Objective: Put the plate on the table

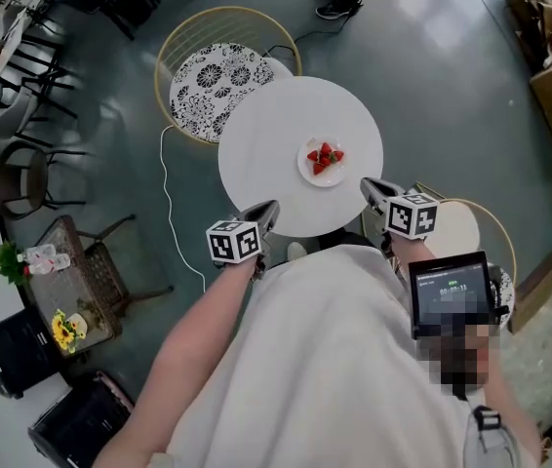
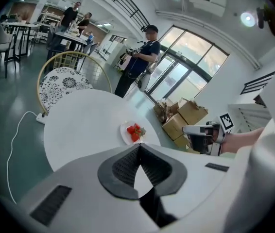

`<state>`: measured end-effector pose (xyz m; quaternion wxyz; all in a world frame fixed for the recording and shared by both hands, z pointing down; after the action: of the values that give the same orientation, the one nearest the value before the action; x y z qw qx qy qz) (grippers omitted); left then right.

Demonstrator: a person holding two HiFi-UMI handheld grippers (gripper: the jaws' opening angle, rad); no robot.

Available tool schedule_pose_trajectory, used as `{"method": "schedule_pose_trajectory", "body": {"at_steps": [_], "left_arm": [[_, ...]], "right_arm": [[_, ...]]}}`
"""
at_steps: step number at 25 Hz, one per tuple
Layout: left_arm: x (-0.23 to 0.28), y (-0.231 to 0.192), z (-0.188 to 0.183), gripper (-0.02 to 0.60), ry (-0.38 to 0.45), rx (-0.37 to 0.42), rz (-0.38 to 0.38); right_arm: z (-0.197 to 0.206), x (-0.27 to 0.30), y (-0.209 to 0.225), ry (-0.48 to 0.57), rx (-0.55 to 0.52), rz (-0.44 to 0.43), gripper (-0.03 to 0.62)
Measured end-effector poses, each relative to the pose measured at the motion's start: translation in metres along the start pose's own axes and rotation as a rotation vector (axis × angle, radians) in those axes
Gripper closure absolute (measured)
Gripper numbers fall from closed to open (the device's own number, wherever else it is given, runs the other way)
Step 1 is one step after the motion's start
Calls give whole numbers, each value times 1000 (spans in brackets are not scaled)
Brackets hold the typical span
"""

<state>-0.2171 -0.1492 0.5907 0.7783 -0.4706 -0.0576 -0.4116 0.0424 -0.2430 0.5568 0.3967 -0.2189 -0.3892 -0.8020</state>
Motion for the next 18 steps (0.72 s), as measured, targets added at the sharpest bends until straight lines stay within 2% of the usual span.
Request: {"method": "schedule_pose_trajectory", "body": {"at_steps": [4,7,18], "left_arm": [[-16,26,-4,577,46,72,50],[-10,25,0,577,28,123,56],[5,16,11,577,18,131,63]], "right_arm": [[6,-23,-28,47,-15,-48,591],[13,-19,-27,58,-14,-68,591],[34,-6,-26,45,7,-93,591]]}}
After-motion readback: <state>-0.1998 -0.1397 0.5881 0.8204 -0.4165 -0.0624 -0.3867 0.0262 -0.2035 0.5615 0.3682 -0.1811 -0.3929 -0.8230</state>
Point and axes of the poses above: the fingertips, and each gripper's own axes: x forward along the fingers, y to its right, z out of its underside, the point moved 5 cm from there along -x, backward along the fingers, and after that the axes turned 9 degrees about z, right-handed, at the moved point
